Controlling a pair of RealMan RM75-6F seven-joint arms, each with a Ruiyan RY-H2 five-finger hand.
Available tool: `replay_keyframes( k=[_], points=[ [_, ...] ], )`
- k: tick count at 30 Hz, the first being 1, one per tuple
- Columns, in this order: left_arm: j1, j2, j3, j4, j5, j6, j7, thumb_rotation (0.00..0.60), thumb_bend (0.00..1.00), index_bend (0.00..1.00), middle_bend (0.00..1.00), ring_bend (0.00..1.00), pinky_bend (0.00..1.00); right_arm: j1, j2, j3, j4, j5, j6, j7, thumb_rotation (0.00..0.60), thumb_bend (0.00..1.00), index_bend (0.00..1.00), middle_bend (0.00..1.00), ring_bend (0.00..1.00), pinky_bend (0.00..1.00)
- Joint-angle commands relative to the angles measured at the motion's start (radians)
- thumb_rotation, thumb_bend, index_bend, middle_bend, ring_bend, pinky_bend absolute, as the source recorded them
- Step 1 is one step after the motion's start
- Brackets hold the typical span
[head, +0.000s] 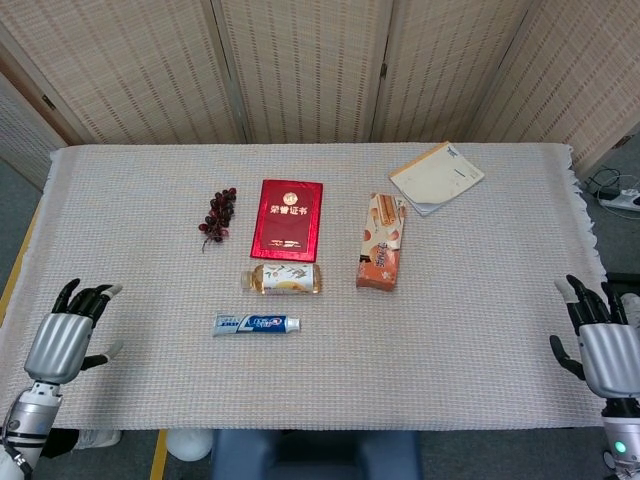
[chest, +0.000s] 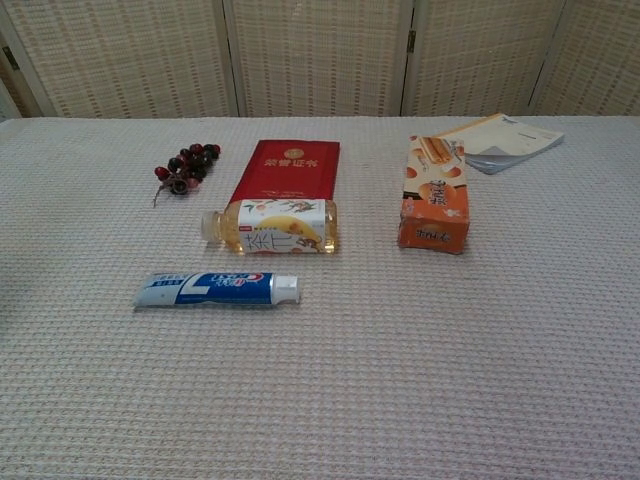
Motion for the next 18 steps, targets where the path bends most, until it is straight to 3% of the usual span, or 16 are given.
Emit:
replay_keyframes(
  k=[1,9,18],
  points=[
    [-0.061,-0.019,-0.015,0.002,0.020,-0.067,0.006,0.600,0.25,0.20,0.22,0.23,0.13,0.000,0.002,0.001,-0.002,-0.001,0.000,-0.002,0.600,0.43,0.00,0.09,0.15,0.03],
    [-0.207,-0.107,-0.039,0.072,0.008,-0.242,-0.011,0.600,0.25,0.26,0.25,0.27,0.15,-0.002,0.006,0.002,-0.004,-0.001,0.003,0.005,0.600,0.43,0.00,0.09,0.15,0.03],
    [-0.307,-0.236,-0.032,0.154,-0.045,-0.377,0.035,0.600,0.25,0.30,0.28,0.30,0.18,-0.011,0.009,-0.001,0.001,-0.004,0.011,0.024,0.600,0.43,0.00,0.10,0.16,0.03]
  ],
)
